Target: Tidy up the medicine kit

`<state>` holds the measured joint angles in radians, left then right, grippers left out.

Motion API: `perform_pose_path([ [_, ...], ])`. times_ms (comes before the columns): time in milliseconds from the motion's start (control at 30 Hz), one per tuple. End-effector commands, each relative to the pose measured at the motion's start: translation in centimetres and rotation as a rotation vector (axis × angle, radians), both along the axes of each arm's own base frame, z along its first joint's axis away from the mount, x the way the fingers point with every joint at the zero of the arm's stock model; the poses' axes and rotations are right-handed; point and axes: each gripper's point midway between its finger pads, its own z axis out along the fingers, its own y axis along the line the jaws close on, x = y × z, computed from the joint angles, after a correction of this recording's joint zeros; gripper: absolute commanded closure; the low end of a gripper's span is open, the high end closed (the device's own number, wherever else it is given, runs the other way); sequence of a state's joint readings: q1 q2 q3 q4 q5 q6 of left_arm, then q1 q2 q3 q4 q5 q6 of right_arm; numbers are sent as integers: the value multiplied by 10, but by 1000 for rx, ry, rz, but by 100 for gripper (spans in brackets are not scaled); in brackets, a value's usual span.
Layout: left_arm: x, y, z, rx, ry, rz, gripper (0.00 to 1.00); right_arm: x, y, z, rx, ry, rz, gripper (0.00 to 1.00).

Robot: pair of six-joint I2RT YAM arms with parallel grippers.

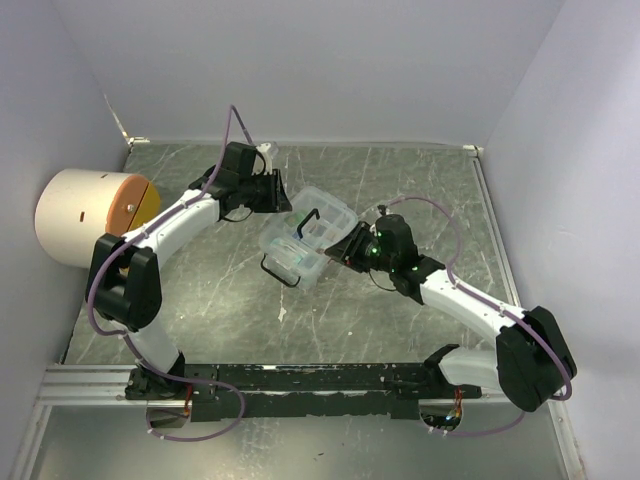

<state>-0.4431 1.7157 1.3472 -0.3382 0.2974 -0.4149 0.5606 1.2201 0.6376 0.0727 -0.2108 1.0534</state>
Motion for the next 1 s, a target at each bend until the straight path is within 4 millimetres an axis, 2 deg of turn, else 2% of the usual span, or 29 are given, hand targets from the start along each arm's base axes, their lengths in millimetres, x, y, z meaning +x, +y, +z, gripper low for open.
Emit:
perform_pose_path([
  [0,-6,-9,-6,-12,32,-44,56,22,-10,9,-77,-76,-73,68],
  [200,-4,0,-13,31,39,-4,58,22,-4,10,-93,-86,-24,66],
  [367,-5,18,-33,117,65,60,63,26,-12,16,-160,-107,-36,65],
  [633,-10,28,-51,155,95,80,68,31,-15,24,-235,-131,-13,62],
  [800,-12,26,-51,142,100,69,61,33,-12,26,-261,-149,15,58],
  [967,-9,25,-29,127,58,66,46,43,-8,44,-371,-234,34,50],
])
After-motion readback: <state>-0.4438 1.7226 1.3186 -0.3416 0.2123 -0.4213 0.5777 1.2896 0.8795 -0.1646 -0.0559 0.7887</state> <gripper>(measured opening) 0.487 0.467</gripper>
